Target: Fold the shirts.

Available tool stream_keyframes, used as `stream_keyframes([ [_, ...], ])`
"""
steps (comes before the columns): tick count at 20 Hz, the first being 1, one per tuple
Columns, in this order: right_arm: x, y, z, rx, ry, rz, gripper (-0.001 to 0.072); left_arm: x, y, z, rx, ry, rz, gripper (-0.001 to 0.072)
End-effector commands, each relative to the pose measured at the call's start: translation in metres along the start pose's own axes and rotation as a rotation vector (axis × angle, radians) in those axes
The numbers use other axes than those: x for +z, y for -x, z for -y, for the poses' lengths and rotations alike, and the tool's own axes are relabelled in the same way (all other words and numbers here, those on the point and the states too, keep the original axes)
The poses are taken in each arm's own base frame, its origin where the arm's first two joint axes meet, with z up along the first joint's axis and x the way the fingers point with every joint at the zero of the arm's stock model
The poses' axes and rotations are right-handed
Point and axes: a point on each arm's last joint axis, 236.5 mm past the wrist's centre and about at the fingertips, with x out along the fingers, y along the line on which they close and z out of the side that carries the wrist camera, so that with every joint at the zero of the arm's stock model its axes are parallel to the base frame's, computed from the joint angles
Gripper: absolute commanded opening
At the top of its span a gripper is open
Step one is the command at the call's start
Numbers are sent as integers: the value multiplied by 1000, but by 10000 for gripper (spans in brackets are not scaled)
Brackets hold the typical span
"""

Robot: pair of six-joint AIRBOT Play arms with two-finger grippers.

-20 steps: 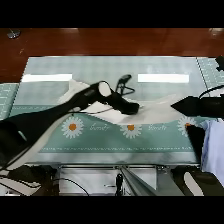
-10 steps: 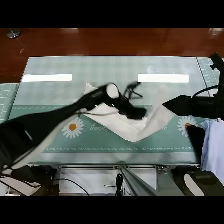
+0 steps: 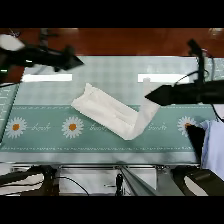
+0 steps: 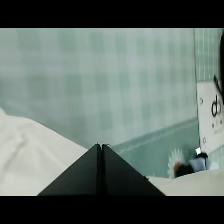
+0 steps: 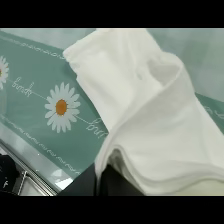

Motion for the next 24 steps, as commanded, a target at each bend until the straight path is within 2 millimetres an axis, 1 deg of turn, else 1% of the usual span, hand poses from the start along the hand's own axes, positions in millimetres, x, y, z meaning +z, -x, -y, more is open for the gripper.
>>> stream_keyframes([
  [1, 20, -71, -36, 63, 90, -86, 20, 32, 118, -5, 65, -47, 240, 29],
  [2, 25, -100, -38, 46, 130, -112, 20, 27, 141, 10, 50, -61, 295, 29],
  [3, 28, -131, -36, 14, 159, -133, 20, 15, 160, 29, 45, -114, 343, 29],
  [4, 29, -159, -36, 6, 169, -153, 20, 0, 172, 44, 47, -171, 374, 29],
  [5, 28, -188, -36, 11, 167, -182, 20, -18, 179, 54, 45, -196, 387, 29],
  [6, 25, -211, -36, 15, 157, -211, 20, -36, 182, 56, 53, -208, 395, 29],
  [7, 22, -232, -35, 21, 146, -232, 20, -52, 183, 52, 72, -212, 394, 29],
  [8, 20, -251, -37, 39, 122, -250, 20, -68, 179, 44, 91, -208, 385, 29],
  [9, 18, -266, -43, 71, 95, -261, 20, -82, 173, 34, 98, -191, 369, 29],
  [11, 17, -291, -52, 125, 41, -270, 21, -107, 154, 11, 103, -130, 317, 29],
  [12, 18, -301, -53, 141, 23, -269, 100, -118, 143, -3, 107, -95, 285, 29],
  [13, 16, -309, -57, 168, -5, -278, 493, -128, 132, -16, 110, -63, 250, 29],
  [14, 13, -310, -56, 184, 6, -291, 622, -135, 125, -25, 112, -35, 227, 29],
  [15, 16, -307, -48, 168, 11, -294, 626, -141, 119, -33, 115, -14, 208, 29],
  [16, 25, -297, -38, 153, -14, -290, 626, -146, 115, -37, 116, -1, 192, 29],
  [17, 40, -278, -28, 150, -41, -283, 625, -149, 113, -40, 117, 7, 185, 29],
  [18, 55, -249, -17, 148, -54, -283, 625, -151, 112, -40, 116, 9, 177, 29],
  [19, 66, -215, -3, 137, -58, -299, 625, -152, 112, -39, 115, 8, 174, 29],
  [20, 71, -172, 13, 108, -53, -329, 625, -152, 112, -39, 115, 8, 173, 29],
  [21, 70, -131, 34, 39, -27, -359, 625, -152, 112, -39, 114, 8, 170, 29],
  [22, 67, -92, 60, -83, -1, -375, 625, -153, 112, -39, 114, 4, 166, 29],
  [24, 59, -14, 127, -437, 6, -319, 610, -158, 111, -38, 111, -26, 144, 29],
])
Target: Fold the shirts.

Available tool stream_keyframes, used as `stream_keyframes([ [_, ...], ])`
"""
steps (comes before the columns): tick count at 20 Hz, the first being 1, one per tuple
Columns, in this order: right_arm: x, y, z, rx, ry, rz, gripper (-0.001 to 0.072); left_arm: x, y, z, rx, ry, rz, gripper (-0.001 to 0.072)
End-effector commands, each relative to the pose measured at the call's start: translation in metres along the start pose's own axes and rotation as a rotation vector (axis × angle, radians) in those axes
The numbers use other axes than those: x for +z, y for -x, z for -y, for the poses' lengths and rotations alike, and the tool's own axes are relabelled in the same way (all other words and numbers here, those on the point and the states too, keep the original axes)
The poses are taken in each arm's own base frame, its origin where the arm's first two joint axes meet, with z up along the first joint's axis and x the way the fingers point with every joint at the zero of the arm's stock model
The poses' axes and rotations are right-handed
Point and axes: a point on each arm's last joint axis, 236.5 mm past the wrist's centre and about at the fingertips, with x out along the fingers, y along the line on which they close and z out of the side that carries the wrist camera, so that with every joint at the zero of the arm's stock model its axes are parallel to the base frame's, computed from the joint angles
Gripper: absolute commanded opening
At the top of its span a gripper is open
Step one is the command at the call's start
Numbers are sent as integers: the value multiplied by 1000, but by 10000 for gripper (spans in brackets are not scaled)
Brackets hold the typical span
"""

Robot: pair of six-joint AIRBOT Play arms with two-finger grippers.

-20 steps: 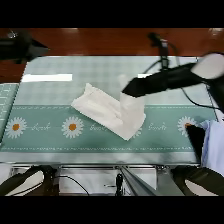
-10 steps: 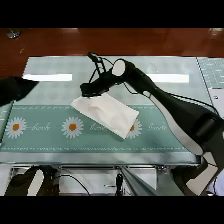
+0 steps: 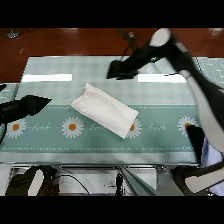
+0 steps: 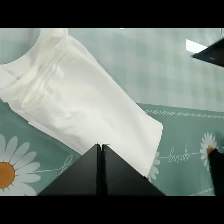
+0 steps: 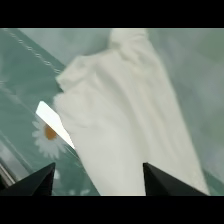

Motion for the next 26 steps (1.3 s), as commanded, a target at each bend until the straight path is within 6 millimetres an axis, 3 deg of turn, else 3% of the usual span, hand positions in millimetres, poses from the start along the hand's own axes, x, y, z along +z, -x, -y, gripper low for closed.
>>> stream_keyframes([
  [1, -69, 123, 123, -571, -139, 32, 610, -10, -1, -1, -5, -21, -35, 29],
  [2, -90, 138, 146, -677, -220, 129, 610, -13, -2, -2, -5, -18, -42, 29],
  [3, -113, 131, 155, -681, -287, 207, 610, -15, -3, -3, -6, -14, -48, 29],
  [5, -164, 79, 149, -511, -462, 322, 610, -22, -7, -7, -4, 2, -64, 29],
  [6, -183, 45, 134, -352, -568, 361, 610, -26, -9, -10, -3, 11, -75, 29],
  [8, -205, -5, 111, -90, -753, 397, 610, -37, -15, -14, -6, 24, -104, 29],
  [12, -224, -58, 108, -48, -758, 274, 608, -65, -29, -16, -24, 19, -175, 29],
  [15, -220, -93, 88, -1, -706, 143, 608, -77, -35, -12, -37, 16, -203, 29],
  [18, -193, -117, 71, 63, -701, 113, 607, -79, -37, -8, -49, 2, -212, 29],
  [19, -183, -124, 67, 71, -692, 109, 565, -79, -37, -7, -50, 1, -212, 29],
  [20, -175, -129, 62, 80, -675, 95, 450, -78, -37, -7, -49, 0, -207, 29],
  [22, -162, -137, 40, 125, -553, 47, 61, -77, -38, -8, -48, -1, -199, 29],
  [24, -138, -124, 13, 176, -375, 36, 20, -76, -38, -8, -47, -1, -197, 30],
  [26, -98, -87, 2, 139, -230, 89, 19, -76, -38, -8, -47, -1, -197, 29],
])
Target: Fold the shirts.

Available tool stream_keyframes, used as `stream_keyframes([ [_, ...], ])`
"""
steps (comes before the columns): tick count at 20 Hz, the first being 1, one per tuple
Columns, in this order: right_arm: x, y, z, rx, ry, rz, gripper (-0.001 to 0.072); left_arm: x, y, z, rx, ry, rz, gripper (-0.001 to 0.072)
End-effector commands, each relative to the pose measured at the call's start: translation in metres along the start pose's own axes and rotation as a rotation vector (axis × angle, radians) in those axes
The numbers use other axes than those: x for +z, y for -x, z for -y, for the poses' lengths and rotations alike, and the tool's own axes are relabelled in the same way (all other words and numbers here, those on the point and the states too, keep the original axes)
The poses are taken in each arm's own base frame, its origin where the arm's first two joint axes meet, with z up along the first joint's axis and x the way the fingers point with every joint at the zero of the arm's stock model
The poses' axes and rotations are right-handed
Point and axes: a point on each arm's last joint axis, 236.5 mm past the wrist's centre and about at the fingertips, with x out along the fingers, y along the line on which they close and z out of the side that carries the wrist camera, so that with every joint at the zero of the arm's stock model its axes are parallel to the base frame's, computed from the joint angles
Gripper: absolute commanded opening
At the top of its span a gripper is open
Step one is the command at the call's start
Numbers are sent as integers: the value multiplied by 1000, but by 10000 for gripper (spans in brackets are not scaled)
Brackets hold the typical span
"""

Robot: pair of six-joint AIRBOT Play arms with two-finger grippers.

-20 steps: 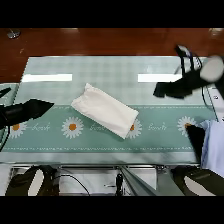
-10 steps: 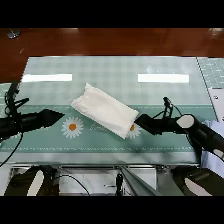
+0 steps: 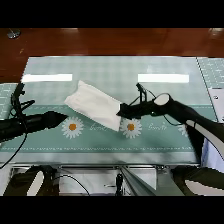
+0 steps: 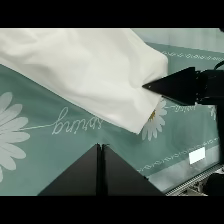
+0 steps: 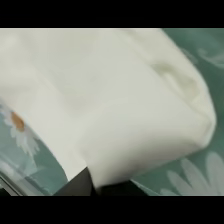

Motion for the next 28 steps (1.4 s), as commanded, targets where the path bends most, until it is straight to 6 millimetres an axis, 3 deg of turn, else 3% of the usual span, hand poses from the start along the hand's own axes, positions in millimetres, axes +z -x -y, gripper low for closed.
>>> stream_keyframes([
  [1, 46, 44, -53, -33, 263, 38, 19, 1, 0, 0, 1, -2, 3, 29],
  [4, 91, 132, -92, -125, 371, 119, 19, 1, 0, 0, 1, -2, 3, 30],
  [8, 141, 258, -123, -150, 314, 320, 19, 1, 0, 1, -4, 0, 4, 30],
  [11, 142, 339, -105, -211, 220, 391, 19, 1, 0, 1, -4, 0, 4, 30],
  [13, 133, 383, -75, -279, 112, 429, 19, 1, 0, 1, -4, 0, 4, 30],
  [17, 89, 466, 9, -487, -175, 497, 19, 1, 0, 1, -4, 0, 4, 30],
  [20, 58, 530, 36, -595, -303, 669, 19, 1, 0, 1, -4, 0, 4, 30],
  [22, 31, 557, 44, -673, -362, 750, 19, 0, 0, 1, -4, 0, 2, 30],
  [25, -27, 568, 66, -821, -480, 780, 19, 0, 0, 1, -4, 0, 2, 30],
  [28, -98, 549, 105, -966, -643, 703, 19, 1, 0, 1, -4, 0, 3, 30],
])
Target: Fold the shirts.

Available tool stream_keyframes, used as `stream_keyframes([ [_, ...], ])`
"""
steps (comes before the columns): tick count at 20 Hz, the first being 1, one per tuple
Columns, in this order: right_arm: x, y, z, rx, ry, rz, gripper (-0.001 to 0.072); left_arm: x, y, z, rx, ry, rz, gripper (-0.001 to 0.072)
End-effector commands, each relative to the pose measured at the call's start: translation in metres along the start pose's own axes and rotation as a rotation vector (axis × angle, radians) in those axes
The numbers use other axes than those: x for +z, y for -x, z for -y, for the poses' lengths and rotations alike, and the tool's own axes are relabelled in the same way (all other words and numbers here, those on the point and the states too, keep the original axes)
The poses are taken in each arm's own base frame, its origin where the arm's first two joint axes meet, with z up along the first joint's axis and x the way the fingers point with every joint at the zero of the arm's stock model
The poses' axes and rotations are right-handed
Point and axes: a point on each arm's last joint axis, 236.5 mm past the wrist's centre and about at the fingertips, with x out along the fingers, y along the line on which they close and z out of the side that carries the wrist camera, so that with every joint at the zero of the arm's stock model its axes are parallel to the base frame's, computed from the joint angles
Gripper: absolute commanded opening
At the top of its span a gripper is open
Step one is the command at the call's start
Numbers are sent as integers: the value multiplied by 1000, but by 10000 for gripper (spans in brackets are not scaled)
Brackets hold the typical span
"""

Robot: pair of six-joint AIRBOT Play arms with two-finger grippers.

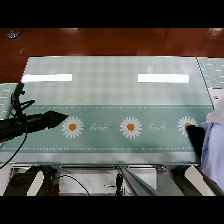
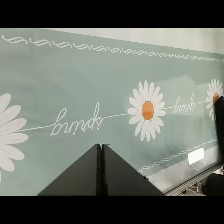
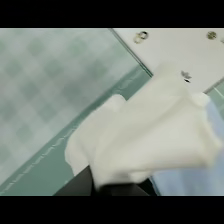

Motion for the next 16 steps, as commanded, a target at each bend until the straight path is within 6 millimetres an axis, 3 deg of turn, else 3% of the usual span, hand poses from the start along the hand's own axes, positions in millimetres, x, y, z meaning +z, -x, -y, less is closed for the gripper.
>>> stream_keyframes([
  [1, -71, 1, 83, -286, -94, -97, 20, 0, 0, 0, 1, -1, 2, 30],
  [5, -129, 13, 140, -515, -275, -102, 21, 0, 0, 0, 1, -3, 2, 30],
  [6, -137, 19, 150, -563, -328, -90, 120, 0, 0, 0, 1, -4, 2, 30],
  [7, -142, 23, 158, -602, -370, -82, 415, 0, 0, 0, 1, -4, 2, 30],
  [8, -141, 22, 159, -606, -374, -85, 575, -2, 0, 1, -3, -4, -8, 30],
  [11, -128, -8, 142, -488, -320, -166, 579, -8, 0, 2, -9, -5, -32, 30],
  [13, -102, -31, 114, -334, -269, -181, 545, 3, 1, 2, -2, -9, 9, 30],
  [14, -80, -44, 83, -178, -241, -159, 391, 15, 5, 5, 0, -21, 43, 30],
  [15, -50, -50, 36, 35, -212, -109, 146, 32, 10, 13, -6, -34, 85, 29],
  [16, -14, -44, -16, 261, -157, -11, 19, 57, 19, 27, -22, -53, 136, 29],
])
